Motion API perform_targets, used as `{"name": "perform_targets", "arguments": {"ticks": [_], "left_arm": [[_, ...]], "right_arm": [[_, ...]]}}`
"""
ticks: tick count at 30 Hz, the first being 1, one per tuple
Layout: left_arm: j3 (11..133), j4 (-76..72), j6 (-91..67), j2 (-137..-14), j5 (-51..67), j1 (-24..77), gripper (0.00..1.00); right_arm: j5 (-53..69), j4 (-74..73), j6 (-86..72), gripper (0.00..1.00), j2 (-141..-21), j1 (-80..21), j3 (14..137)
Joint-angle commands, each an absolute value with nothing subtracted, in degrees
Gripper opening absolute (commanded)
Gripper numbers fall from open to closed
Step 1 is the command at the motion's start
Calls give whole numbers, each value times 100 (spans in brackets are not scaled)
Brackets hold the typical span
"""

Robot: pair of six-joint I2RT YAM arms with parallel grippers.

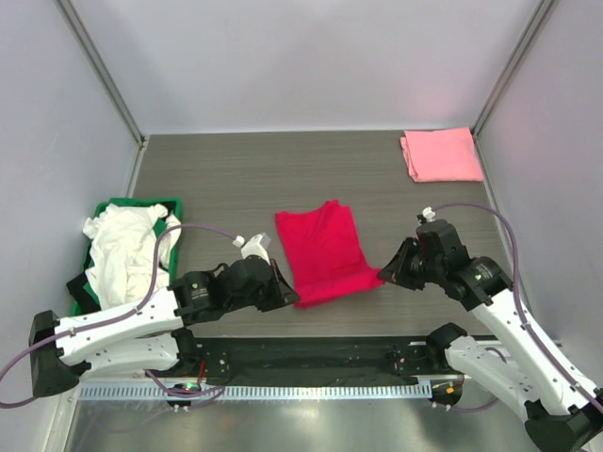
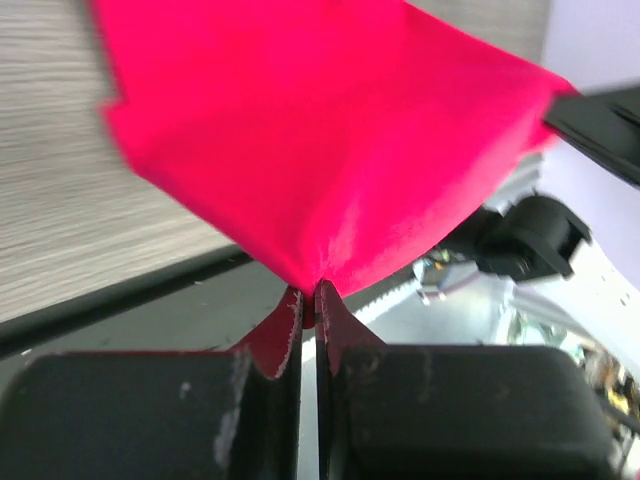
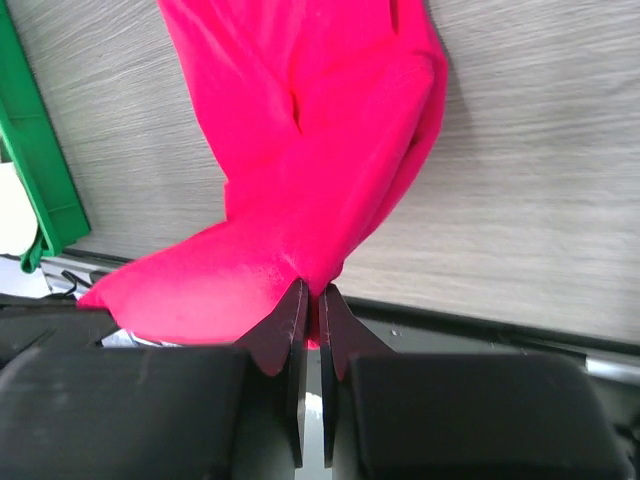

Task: Fold and stack the t-shirts
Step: Fold the tshirt

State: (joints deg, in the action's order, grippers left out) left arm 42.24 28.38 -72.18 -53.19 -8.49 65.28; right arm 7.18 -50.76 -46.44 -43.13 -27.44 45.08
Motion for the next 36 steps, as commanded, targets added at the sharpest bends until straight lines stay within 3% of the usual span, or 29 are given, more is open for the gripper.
{"name": "perform_targets", "arguments": {"ticks": [1,8,20,36], "left_arm": [[4675,3690,-7322,-5317,-1660,6539,4],[5212,4158,-6873,-5633,-2057,6162,9],[5492,3630,-5881,-6222,-862,4396,9],[6678,3120,-5072,-8769,692,2427,12]], "right_arm": [[308,-5625,-4633,1,-4587,-2760,5183],[-394,-5643,-4219,1,-5492,-2760,5923],[-519,-5265,-3498,1,-7188,-2321,7118],[-79,-4860,-2962,1,-10448,-1908,9550]]}}
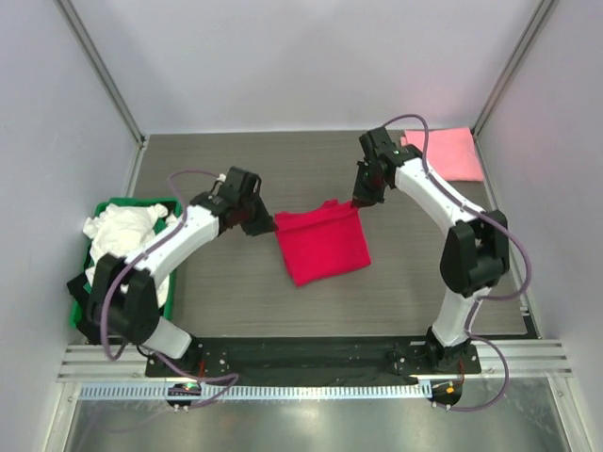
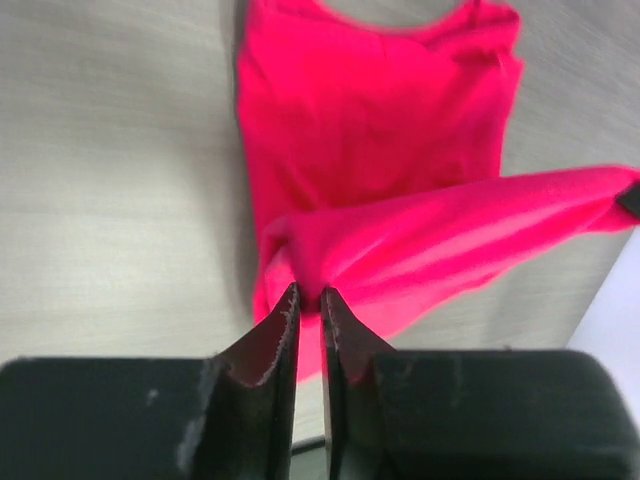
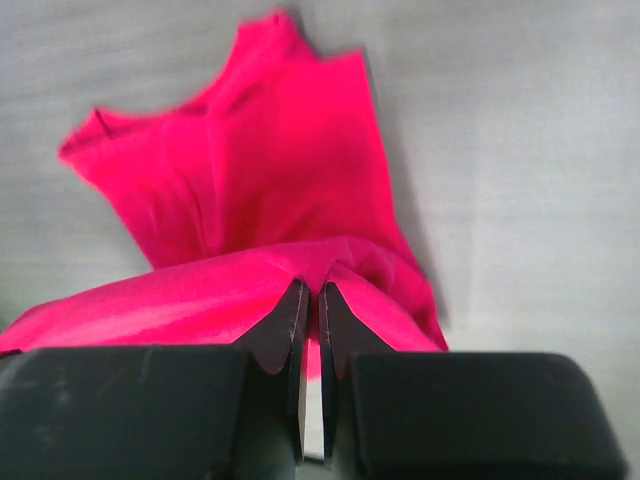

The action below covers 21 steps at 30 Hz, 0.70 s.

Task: Fold and stack the t-shirts
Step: Fold the tshirt

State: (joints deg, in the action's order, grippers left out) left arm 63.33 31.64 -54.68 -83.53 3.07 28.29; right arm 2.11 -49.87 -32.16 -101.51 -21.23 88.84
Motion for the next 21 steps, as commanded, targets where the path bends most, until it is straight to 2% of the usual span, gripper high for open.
{"name": "perform_targets", "arguments": {"ticks": [1,2,3,4,5,6,8,9,15,21], "left_arm": [[6984,3129,-4967,-9241,842,2295,15],[7153,3172,-4905,-9533,939,2050,31],[7363,3303,-4904,-9806,1219,1926,39],[7739,3418,-4800,-10043,1352,1794,44],[7917,3558,-4703,-10446,1449,1689,54],[8093,3681,-4615,-10563,1485,1688,57],[8385,4007,-4412,-10591,1416,1722,58],[8341,4017,-4421,-10426,1337,1740,59],[7138,3552,-4631,-9161,800,2118,59],[6066,3138,-4868,-8465,747,2583,56]], "right_arm": [[-79,-4834,-2936,6,-10676,-1846,9745],[147,-4860,-2831,20,-11122,-1811,9999],[367,-4939,-2743,47,-11397,-1767,10602],[395,-5140,-2690,55,-11617,-1741,10887],[352,-5307,-2637,59,-11906,-1723,11142],[317,-5456,-2619,62,-11953,-1723,11406],[220,-5468,-2628,63,-11568,-1723,11173],[237,-5310,-2654,63,-11349,-1723,10518],[676,-3966,-2786,65,-9785,-1723,7916],[1160,-3095,-3093,58,-9291,-1801,6051]]}}
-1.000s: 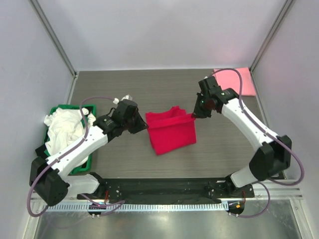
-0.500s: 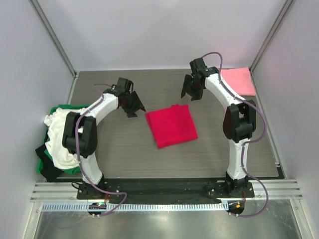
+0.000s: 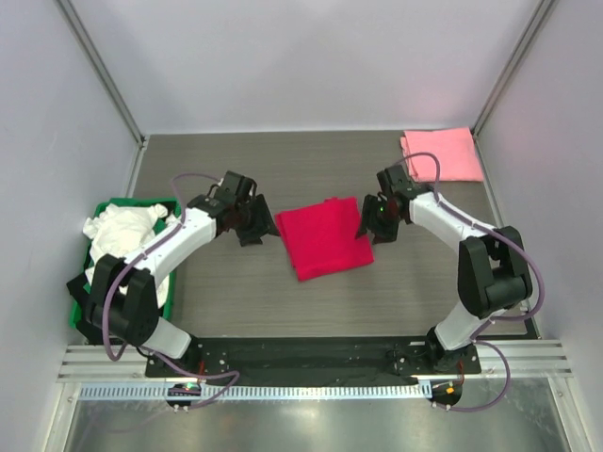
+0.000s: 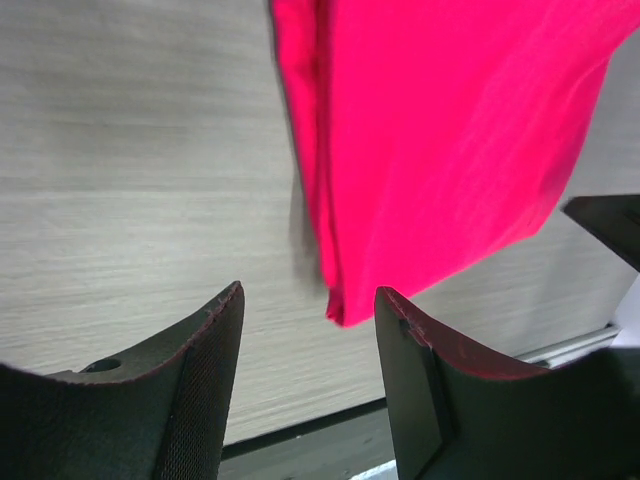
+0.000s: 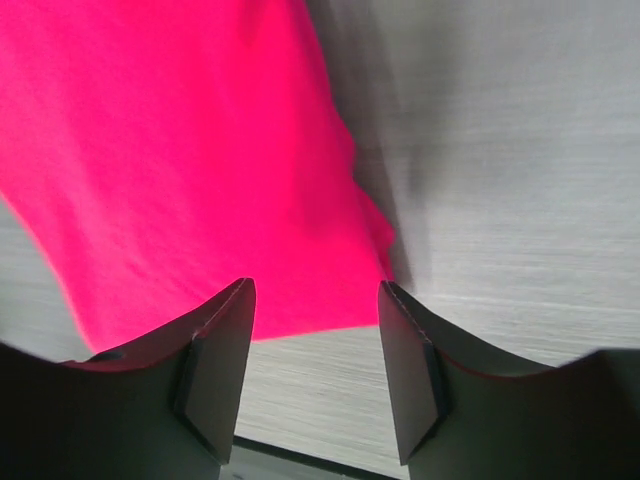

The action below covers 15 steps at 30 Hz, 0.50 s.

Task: Fold and stack the t-shirts
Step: Fold the tshirt

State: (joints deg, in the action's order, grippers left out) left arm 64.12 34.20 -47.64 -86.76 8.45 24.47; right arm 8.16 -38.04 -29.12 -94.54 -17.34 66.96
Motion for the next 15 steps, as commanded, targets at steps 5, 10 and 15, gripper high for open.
{"name": "perform_targets", "arguments": {"ticks": [5,10,15], "left_arm": [[5441,3023,-5036,-7938,738,2768,54],[5186,3067,-5036,-7533,695,2769,54],[5414,3787,-4660,-7059,580,2769,54]], "right_arm": [[1266,-2418,-3436,44,-9071,-2170,5187],[1142,-2162,-3945,31,-9079,-3162,5018],[835,-2583,-4148,64,-8476,-3867,5159]]}}
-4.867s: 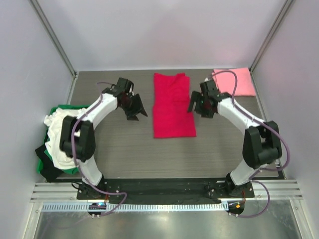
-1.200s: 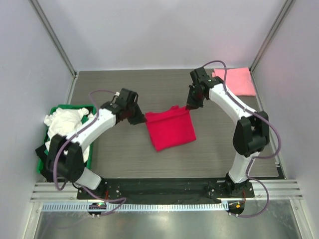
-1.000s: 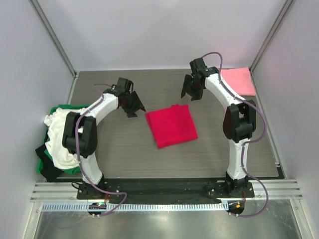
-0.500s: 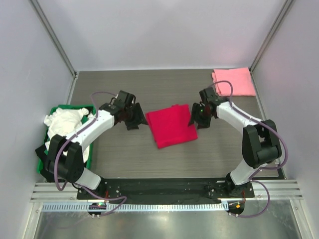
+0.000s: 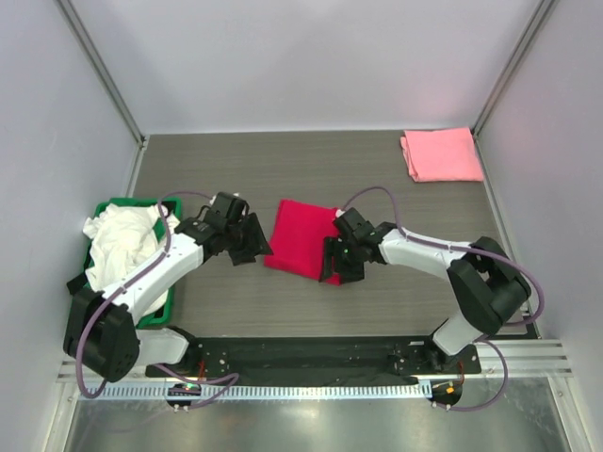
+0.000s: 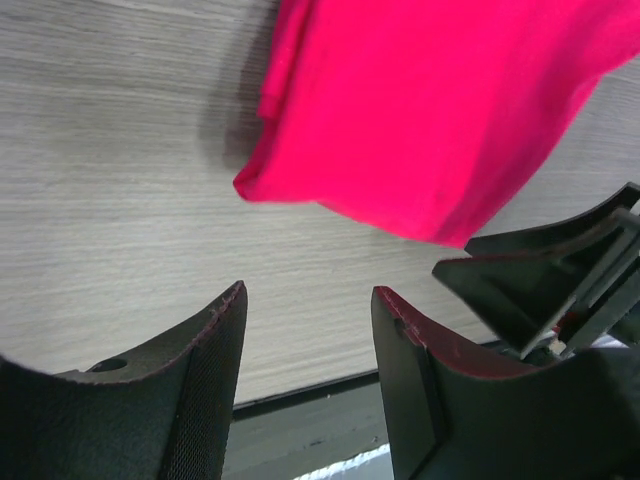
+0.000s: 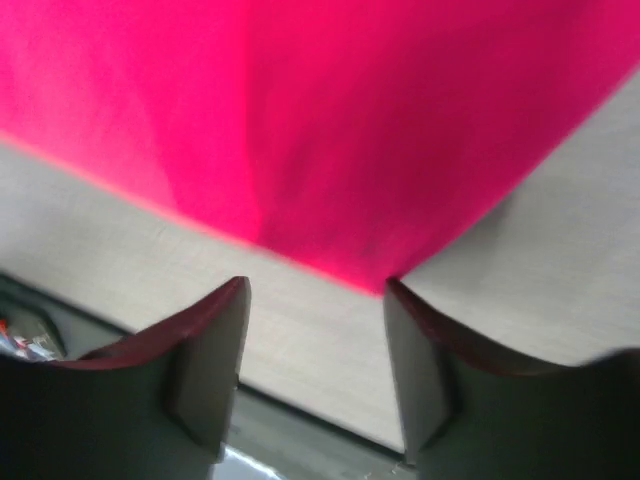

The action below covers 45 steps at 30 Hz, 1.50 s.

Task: Fold and stack the t-shirts
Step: Fold the tshirt, then neatly place the folded tshirt to the corner

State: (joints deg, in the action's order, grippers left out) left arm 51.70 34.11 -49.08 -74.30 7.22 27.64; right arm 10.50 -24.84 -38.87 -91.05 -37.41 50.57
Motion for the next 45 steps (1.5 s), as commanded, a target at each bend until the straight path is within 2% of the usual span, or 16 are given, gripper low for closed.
{"name": "perform_targets", "arguments": {"ticks": [1,2,3,8,13,18,25,31,33,35,40,43,44,45], "left_arm": [[5536,3936,-4536,-6971,528,2769,54],[5615,4268,-4422,-6891,353,2777,55],[5712,4472,-4160,-6830,256,2769,56],[6442,5587,-3394,-6540,-535,2769,56],[6320,5626,-3006,-6057,-1106,2760,57],[5583,5274,-2953,-5353,-1379,2760,58],[5361,5001,-2988,-4869,-1713,2760,61],[5326,4975,-3032,-4808,-1723,2760,62],[5317,4975,-3041,-4799,-1758,2751,62],[5309,4966,-3050,-4755,-1767,2751,62],[5291,4957,-3067,-4711,-1793,2751,62],[5282,4957,-3076,-4702,-1811,2751,62],[5282,4957,-3076,-4702,-1811,2742,62],[5282,4957,-3076,-4685,-1811,2751,62]], "right_arm": [[791,-2732,-4148,69,-8316,-3858,5150],[530,-2829,-4122,81,-8114,-3858,5159],[432,-2900,-4087,86,-7964,-3850,5185],[666,-2962,-3667,93,-7436,-3078,5221],[1422,-2357,-3226,89,-7848,-1866,5264],[2038,-1751,-2892,83,-9084,-1389,5729],[2540,-1328,-2786,79,-10474,-1195,6424],[3173,-818,-2997,69,-11451,-1510,6697],[3269,-965,-2849,63,-11873,-1704,7037],[3165,-1187,-2743,59,-11848,-1915,7067],[3962,-1081,-2646,49,-11971,-2030,7023],[4191,-1029,-2549,33,-11936,-2030,6961],[4245,-1020,-2531,21,-11927,-2030,6961],[4280,-985,-2523,14,-11901,-2039,6944]]}}
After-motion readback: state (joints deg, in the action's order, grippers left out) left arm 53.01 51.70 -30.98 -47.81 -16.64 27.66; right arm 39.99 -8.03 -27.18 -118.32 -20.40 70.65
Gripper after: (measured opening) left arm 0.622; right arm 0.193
